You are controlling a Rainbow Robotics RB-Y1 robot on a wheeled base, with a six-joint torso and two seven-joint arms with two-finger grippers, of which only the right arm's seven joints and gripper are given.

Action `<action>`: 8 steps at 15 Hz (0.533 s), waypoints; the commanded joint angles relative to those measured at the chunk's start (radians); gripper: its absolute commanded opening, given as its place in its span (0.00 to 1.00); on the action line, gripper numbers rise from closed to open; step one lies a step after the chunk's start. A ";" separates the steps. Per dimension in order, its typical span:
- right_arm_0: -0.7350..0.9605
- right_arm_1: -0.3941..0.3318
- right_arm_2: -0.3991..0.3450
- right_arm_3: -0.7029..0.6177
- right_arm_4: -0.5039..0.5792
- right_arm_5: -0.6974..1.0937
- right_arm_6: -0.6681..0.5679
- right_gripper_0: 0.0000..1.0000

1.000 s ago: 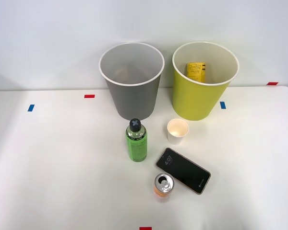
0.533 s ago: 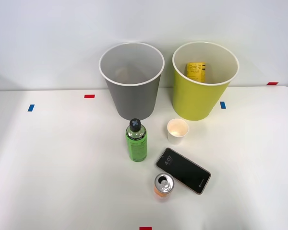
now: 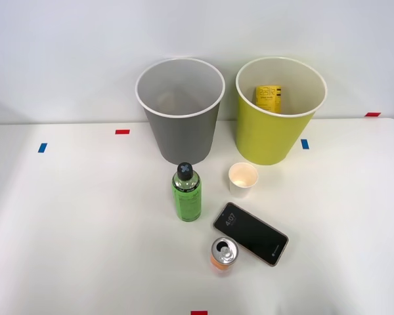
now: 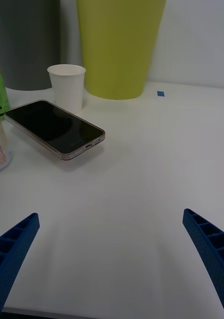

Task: Put cans in the gray bin, plastic bottles in the light green bin

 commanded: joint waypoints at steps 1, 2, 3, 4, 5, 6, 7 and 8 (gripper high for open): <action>0.000 0.000 0.000 0.000 0.000 0.000 0.000 1.00; 0.000 0.000 0.000 0.000 0.000 0.000 0.000 1.00; 0.000 0.000 0.000 0.000 0.000 0.000 0.000 1.00; 0.000 0.000 0.000 0.000 0.000 0.000 0.000 1.00; 0.000 0.000 0.000 0.000 0.000 0.000 0.000 1.00; 0.000 0.000 0.000 0.000 0.000 0.000 0.000 1.00; 0.000 0.000 0.000 0.000 0.000 0.000 0.000 1.00; 0.000 0.000 0.000 0.000 0.000 0.000 0.000 1.00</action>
